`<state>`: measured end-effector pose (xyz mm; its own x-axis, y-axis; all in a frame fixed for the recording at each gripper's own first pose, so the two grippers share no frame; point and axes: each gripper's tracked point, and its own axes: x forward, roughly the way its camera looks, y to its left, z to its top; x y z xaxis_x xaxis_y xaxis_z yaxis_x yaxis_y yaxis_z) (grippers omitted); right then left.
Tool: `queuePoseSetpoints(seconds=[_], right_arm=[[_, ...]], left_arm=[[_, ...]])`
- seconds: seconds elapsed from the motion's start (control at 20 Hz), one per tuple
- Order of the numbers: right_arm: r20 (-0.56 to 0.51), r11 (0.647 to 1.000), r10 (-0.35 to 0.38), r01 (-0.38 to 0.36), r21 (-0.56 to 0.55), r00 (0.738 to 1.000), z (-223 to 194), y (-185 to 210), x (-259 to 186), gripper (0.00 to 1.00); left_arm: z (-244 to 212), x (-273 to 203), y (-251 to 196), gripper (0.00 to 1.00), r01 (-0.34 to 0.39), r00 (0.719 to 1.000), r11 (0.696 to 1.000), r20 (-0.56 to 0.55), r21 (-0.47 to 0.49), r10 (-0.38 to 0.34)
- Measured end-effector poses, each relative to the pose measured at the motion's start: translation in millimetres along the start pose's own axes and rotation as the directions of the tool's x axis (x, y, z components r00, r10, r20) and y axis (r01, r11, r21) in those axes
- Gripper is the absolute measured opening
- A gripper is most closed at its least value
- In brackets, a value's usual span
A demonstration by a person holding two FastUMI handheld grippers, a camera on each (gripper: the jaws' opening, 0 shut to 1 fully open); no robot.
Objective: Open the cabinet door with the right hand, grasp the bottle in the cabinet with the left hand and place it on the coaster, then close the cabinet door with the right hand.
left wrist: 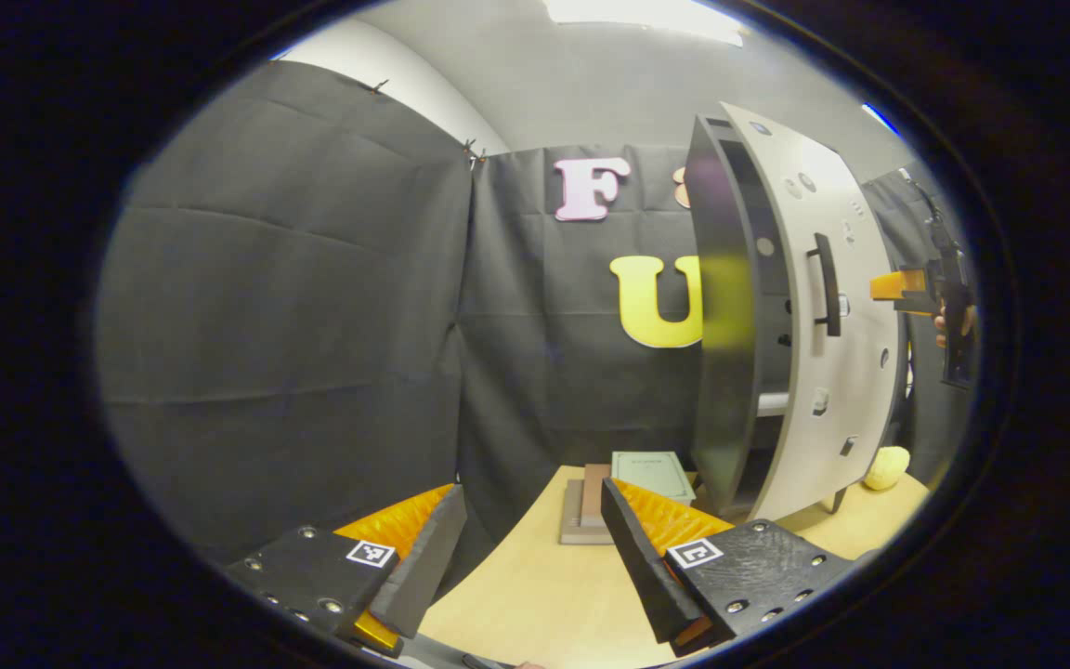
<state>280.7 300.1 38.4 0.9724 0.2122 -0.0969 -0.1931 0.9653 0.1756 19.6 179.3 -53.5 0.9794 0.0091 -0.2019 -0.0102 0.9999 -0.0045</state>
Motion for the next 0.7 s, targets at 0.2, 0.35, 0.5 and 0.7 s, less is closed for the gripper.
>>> queuePoseSetpoints(seconds=[0.2,0.35,0.5,0.7], right_arm=[[0.015,0.998,-0.026,0.027,-0.057,1.0,11.4,-44.2,-44.6,0.98],[0.022,0.995,-0.05,0.052,-0.084,0.999,19.3,-81.9,-74.7,0.98],[0.023,0.993,-0.077,0.079,-0.084,0.997,23.2,-119.7,-102.9,0.98],[0.025,0.988,-0.125,0.127,-0.084,0.992,25.3,-171.2,-135.9,0.98]], left_arm=[[20.4,2.3,-53.0,0.88,0.044,0.999,0.999,0.028,0.013,-0.044],[33.6,-1.3,-93.5,0.88,0.07,0.996,0.997,0.047,0.03,-0.071],[46.6,-5.7,-131.3,0.88,0.098,0.993,0.995,0.056,0.024,-0.099],[58.5,-12.0,-173.6,0.88,0.127,0.99,0.992,0.065,0.015,-0.128]])
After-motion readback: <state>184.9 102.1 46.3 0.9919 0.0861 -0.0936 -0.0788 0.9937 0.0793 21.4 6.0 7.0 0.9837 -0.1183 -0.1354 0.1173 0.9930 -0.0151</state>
